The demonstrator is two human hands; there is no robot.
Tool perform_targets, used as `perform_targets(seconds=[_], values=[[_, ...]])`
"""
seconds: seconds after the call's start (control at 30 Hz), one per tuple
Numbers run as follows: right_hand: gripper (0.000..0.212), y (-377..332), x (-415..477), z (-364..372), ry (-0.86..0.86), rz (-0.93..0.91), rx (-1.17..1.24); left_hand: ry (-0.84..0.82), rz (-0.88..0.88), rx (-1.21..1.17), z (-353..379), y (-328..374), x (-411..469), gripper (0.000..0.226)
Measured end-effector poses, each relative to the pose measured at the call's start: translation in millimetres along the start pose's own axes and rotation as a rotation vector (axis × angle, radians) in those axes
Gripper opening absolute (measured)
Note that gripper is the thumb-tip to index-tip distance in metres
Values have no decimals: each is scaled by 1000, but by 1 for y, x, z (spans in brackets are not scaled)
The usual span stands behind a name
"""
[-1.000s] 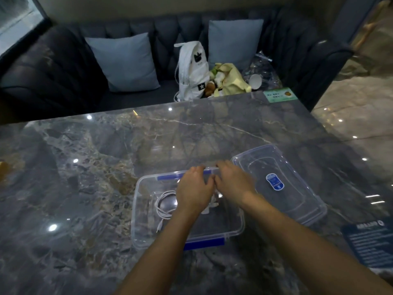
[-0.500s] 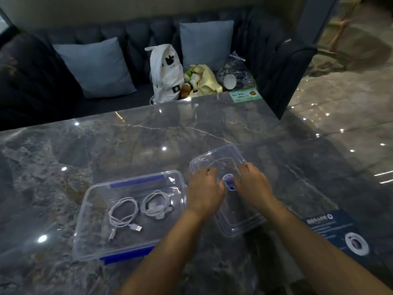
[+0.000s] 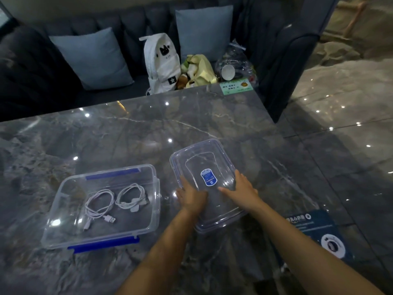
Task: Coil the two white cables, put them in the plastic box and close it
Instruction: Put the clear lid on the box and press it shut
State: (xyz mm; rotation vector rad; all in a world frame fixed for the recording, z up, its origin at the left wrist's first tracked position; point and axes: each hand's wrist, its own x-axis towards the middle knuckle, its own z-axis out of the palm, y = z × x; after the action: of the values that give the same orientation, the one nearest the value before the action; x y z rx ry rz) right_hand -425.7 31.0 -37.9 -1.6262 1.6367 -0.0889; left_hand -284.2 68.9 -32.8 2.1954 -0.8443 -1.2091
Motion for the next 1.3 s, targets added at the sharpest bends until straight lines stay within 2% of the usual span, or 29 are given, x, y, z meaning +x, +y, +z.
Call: perform_targets(seconds=[0.1,0.17,0.27,0.4,0.57,0.73,0.87,0.93,1.03,1.1,1.17,1.3], values=[[90,-2,2,-9,17,10,136,-10,15,-422,-10,11,-4,71],[87,1,4,-19,20,34,197,7,-55,-588,-18,14,-6,51],[75,4,7,-29,14,4,370,-63,-193,-671,-29,14,-11,31],[63,-5,7,-35,39,-13,497,-100,-208,-717,-37,24,-15,11],[42,-21,6,-39,81,-98,480,-124,-12,-811,-55,38,-17,11],[44,-52,-1,-56,136,-249,405,-111,175,-901,-84,45,-27,5],[58,-86,-6,-64,290,-291,156,-41,218,-1143,-103,41,-32,17],[63,-103,-9,-62,344,-291,250,15,252,-1298,-113,36,-32,18],[74,-127,-13,-53,204,-261,701,48,289,-1448,-126,25,-34,13],[64,-141,-15,-39,11,-256,932,31,286,-1448,-133,13,-36,13],[47,-151,-14,-22,-118,-272,1086,22,278,-1409,-140,-1,-39,13],[44,-167,-13,-3,-220,-228,1198,-61,333,-1282,-174,-27,-47,19]])
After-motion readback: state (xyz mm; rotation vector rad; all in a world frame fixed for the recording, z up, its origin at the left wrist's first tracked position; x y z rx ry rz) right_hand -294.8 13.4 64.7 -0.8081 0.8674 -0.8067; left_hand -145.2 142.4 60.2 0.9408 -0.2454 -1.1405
